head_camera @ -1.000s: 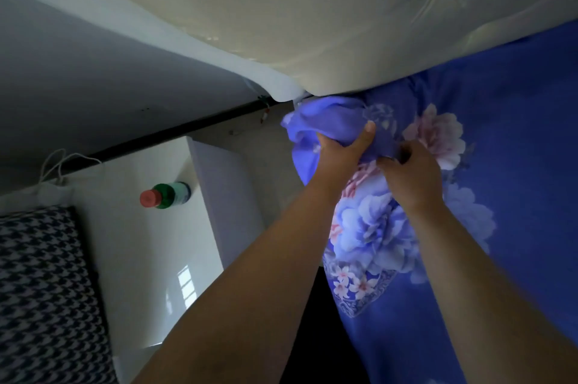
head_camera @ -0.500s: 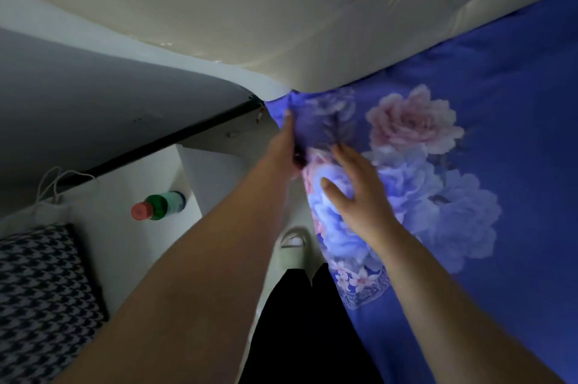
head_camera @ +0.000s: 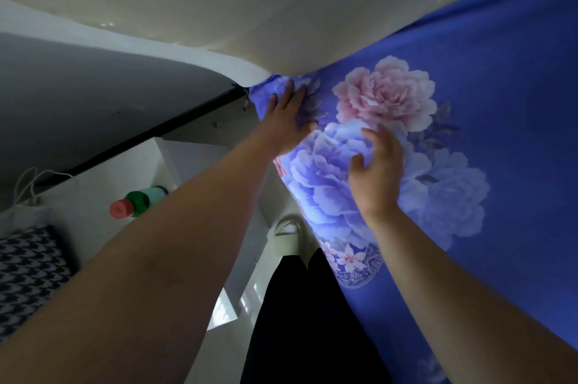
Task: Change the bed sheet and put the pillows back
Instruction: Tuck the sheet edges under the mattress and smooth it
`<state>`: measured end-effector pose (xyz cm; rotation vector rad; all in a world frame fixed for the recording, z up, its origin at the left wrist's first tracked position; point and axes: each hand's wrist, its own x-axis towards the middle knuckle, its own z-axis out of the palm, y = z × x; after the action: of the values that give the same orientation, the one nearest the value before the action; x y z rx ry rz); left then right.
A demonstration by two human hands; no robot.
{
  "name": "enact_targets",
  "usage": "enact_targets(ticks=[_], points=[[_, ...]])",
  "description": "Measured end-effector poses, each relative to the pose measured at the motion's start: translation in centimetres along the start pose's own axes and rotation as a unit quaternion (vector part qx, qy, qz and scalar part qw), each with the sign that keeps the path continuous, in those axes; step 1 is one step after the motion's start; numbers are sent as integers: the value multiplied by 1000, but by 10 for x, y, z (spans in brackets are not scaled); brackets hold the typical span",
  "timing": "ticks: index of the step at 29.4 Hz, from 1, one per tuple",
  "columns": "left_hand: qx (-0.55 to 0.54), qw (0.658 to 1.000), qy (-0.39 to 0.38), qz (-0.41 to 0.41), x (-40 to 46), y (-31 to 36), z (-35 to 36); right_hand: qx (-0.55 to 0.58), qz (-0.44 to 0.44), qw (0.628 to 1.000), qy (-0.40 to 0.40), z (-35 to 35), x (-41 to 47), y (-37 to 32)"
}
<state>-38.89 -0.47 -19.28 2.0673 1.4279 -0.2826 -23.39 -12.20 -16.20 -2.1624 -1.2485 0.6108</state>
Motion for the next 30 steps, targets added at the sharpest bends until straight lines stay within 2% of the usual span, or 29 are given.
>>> enact_targets(ticks=[2,4,5,6,8,10,11,13,15,17,20,24,30], points=[[-89,995,-18,-35,8,-1,-6,-51,64,996,42,-16,1,24],[-88,993,-44,-60,15,-1,-10,-81,134,987,36,-26,-2,43],[-73,993,-55,-70,18,-1,-10,-96,154,983,7,-27,-8,47],[-54,993,-65,-79,20,0,-10,-116,150,981,-43,-25,-19,48],[-3,992,-72,-99,20,8,-7,-156,65,974,-153,-19,-57,41],[48,991,-38,-121,11,22,0,-142,-41,961,-233,-14,-101,32],[70,990,-8,-124,2,33,5,-119,-61,957,-258,-13,-121,30],[116,988,59,-77,-23,49,17,-15,-1,956,-294,-14,-151,31],[159,984,72,32,-52,61,34,66,99,955,-270,-20,-166,34],[199,973,24,111,-84,68,55,65,170,959,-217,-30,-175,41],[233,960,-73,137,-130,77,75,92,251,949,-166,-51,-196,52],[49,978,-164,118,-190,114,77,125,266,947,-125,-88,-231,59],[-53,963,-226,135,-302,189,71,242,334,911,12,-165,-323,41]])
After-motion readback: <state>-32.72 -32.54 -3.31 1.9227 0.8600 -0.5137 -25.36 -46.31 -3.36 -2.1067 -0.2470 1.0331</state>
